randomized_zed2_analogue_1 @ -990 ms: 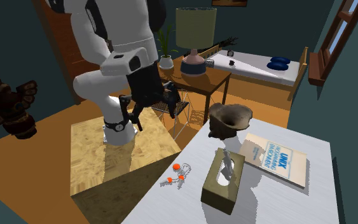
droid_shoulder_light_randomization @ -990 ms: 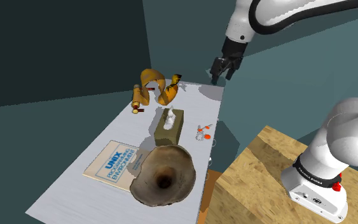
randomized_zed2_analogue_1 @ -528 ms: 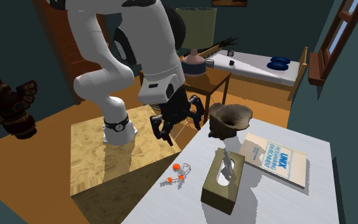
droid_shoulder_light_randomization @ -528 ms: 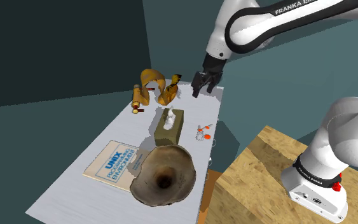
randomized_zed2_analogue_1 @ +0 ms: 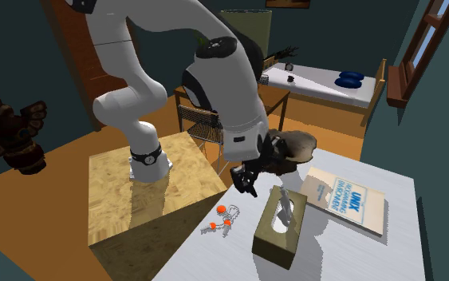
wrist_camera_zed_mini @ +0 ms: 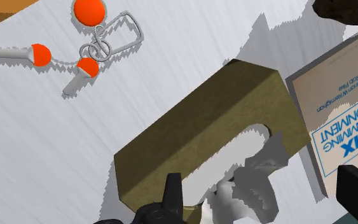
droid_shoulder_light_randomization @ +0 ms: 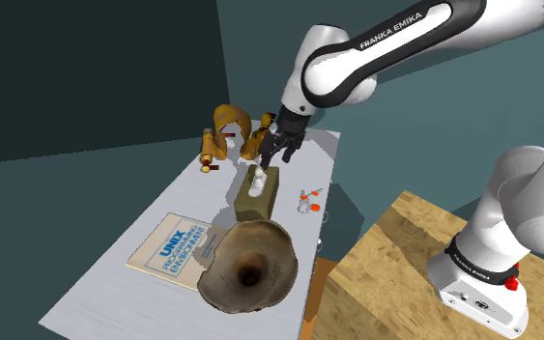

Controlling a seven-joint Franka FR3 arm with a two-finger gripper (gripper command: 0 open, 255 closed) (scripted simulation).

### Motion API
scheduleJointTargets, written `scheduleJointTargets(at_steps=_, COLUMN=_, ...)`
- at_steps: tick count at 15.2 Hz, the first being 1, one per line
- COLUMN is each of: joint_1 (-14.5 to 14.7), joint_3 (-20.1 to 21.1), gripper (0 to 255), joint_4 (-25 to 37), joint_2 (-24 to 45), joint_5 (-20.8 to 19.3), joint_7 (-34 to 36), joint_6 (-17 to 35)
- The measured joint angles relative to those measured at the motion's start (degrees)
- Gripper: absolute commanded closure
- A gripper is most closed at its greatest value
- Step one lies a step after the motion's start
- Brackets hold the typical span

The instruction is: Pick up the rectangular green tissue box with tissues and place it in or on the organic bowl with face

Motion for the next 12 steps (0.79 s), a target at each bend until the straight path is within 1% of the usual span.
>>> scheduleJointTargets(at_steps=2, joint_1=1.27, joint_3=0.68, gripper=0, joint_4=0.90, joint_2=2.28, joint_5=2.46, joint_7=-1.11, joint_6=1.90)
scheduleJointTargets(at_steps=5, joint_1=1.98, joint_3=1.17, gripper=0, joint_4=1.62, joint_2=4.99, joint_5=4.05, joint_7=-2.05, joint_6=4.12)
scheduleJointTargets(at_steps=9, joint_1=2.68, joint_3=1.77, gripper=0, joint_4=1.37, joint_2=7.47, joint_5=5.49, joint_7=-2.86, joint_6=7.02)
scheduleJointTargets(at_steps=12, joint_1=2.78, joint_3=1.85, gripper=0, joint_4=1.79, joint_2=8.64, joint_5=5.87, joint_7=-3.23, joint_6=7.78)
